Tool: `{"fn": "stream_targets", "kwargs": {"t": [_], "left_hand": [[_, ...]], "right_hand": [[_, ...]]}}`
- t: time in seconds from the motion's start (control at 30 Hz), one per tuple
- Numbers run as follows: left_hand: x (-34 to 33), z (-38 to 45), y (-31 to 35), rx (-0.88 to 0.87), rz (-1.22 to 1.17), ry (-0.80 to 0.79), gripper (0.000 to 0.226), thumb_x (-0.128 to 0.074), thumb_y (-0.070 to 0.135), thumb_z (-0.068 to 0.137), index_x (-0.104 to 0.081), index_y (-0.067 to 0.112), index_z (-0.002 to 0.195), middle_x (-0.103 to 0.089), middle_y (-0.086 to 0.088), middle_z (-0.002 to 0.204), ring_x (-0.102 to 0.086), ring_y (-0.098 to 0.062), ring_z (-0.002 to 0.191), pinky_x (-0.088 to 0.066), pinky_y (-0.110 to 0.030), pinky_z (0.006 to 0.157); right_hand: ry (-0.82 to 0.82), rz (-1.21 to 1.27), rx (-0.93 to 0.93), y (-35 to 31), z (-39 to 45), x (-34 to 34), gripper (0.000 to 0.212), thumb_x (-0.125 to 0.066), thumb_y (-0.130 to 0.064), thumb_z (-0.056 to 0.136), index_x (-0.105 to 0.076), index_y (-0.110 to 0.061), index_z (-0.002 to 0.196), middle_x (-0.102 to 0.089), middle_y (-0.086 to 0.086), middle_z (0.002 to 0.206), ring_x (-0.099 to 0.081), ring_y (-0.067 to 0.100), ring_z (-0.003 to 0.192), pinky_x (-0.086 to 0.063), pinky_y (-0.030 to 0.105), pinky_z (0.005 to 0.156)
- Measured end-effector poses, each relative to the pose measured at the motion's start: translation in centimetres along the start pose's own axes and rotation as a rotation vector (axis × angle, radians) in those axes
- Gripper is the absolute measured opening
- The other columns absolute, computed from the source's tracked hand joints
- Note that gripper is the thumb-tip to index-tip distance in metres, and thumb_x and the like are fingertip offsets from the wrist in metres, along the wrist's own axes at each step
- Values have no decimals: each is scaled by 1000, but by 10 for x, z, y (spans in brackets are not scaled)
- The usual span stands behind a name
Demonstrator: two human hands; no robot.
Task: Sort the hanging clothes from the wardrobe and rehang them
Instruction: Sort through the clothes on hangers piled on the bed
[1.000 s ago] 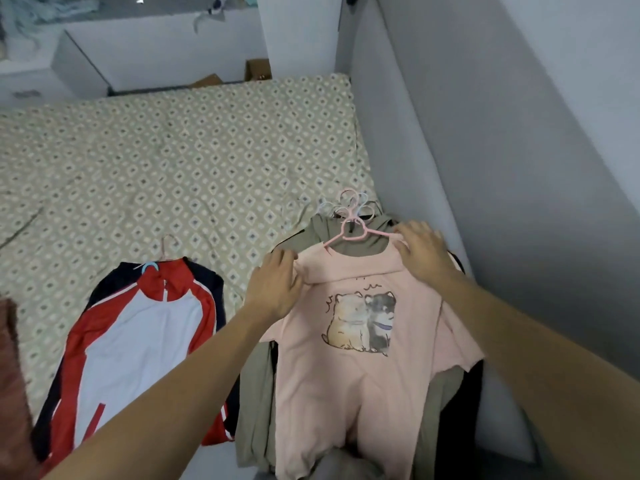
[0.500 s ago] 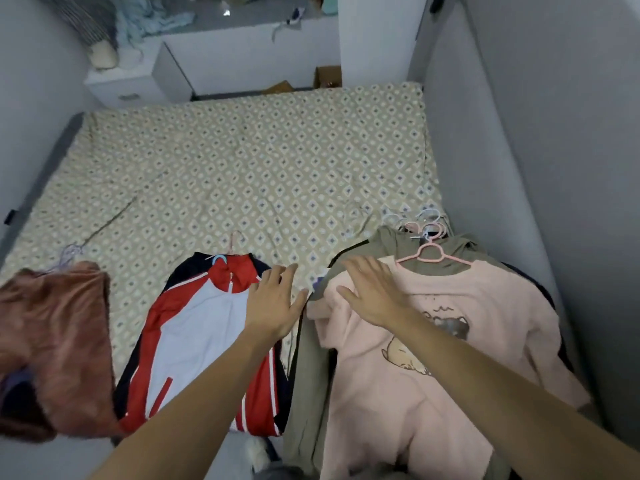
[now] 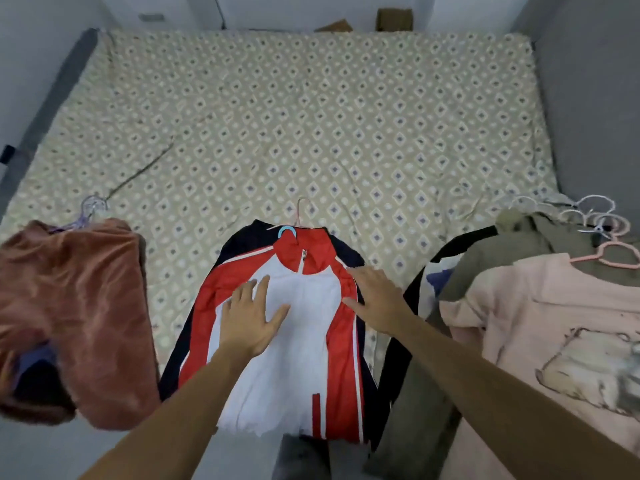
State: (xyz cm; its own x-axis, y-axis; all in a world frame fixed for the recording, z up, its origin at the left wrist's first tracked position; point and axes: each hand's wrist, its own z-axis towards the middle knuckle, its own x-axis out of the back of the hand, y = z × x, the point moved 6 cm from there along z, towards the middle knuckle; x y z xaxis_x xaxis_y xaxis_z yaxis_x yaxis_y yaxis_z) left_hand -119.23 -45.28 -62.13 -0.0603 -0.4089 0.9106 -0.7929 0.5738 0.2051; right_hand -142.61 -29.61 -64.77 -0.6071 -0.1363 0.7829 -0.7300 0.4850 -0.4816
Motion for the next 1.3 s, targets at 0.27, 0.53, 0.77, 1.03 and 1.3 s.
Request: {"fn": "stream_targets", "kwargs": {"t": [0.27, 0.53, 0.77, 1.03, 1.3], "left_hand": [[-44, 141, -104, -31, 19, -87, 92, -15, 76, 89, -31, 20, 161, -45, -8, 152, -41, -34, 141, -41, -51, 109], [-100, 217, -109, -109, -27, -220, 72, -47, 57, 102, -29, 19, 161, -44, -10, 153, -38, -32, 143, -36, -46, 114], [-104, 210, -110, -95, -33, -162, 43, -38, 51, 108, -58, 15, 119, -56, -6, 112, -51, -30, 112, -41, -46, 95], [-33, 150, -104, -117, -584, -223, 28, -50, 49, 106, -50, 26, 90, -55, 3, 70, -47, -15, 64, -41, -38, 67], [108, 55, -51, -286, -705, -37, 29, -42, 48, 110, -54, 26, 95, -63, -1, 82, -64, -27, 82, -53, -51, 80]], "right_hand": [[-41, 135, -314, 24, 121, -83, 80, -53, -55, 102, -18, -20, 165, -34, 12, 162, -32, 37, 149, -31, 51, 120], [42, 6, -434, 35, 167, -134, 66, -60, -57, 97, -48, -6, 135, -53, 14, 128, -50, 38, 120, -39, 46, 102], [-32, 241, -375, 14, 157, -137, 32, -62, -41, 101, -44, -16, 104, -55, 0, 79, -59, 25, 73, -48, 41, 66], [85, 390, -251, -38, 97, -71, 18, -66, -32, 100, -54, -22, 93, -60, 1, 75, -59, 18, 66, -49, 39, 64], [178, 343, -120, -100, 14, 23, 14, -66, -39, 101, -57, -28, 97, -58, -7, 69, -57, 11, 64, -42, 25, 59]]}}
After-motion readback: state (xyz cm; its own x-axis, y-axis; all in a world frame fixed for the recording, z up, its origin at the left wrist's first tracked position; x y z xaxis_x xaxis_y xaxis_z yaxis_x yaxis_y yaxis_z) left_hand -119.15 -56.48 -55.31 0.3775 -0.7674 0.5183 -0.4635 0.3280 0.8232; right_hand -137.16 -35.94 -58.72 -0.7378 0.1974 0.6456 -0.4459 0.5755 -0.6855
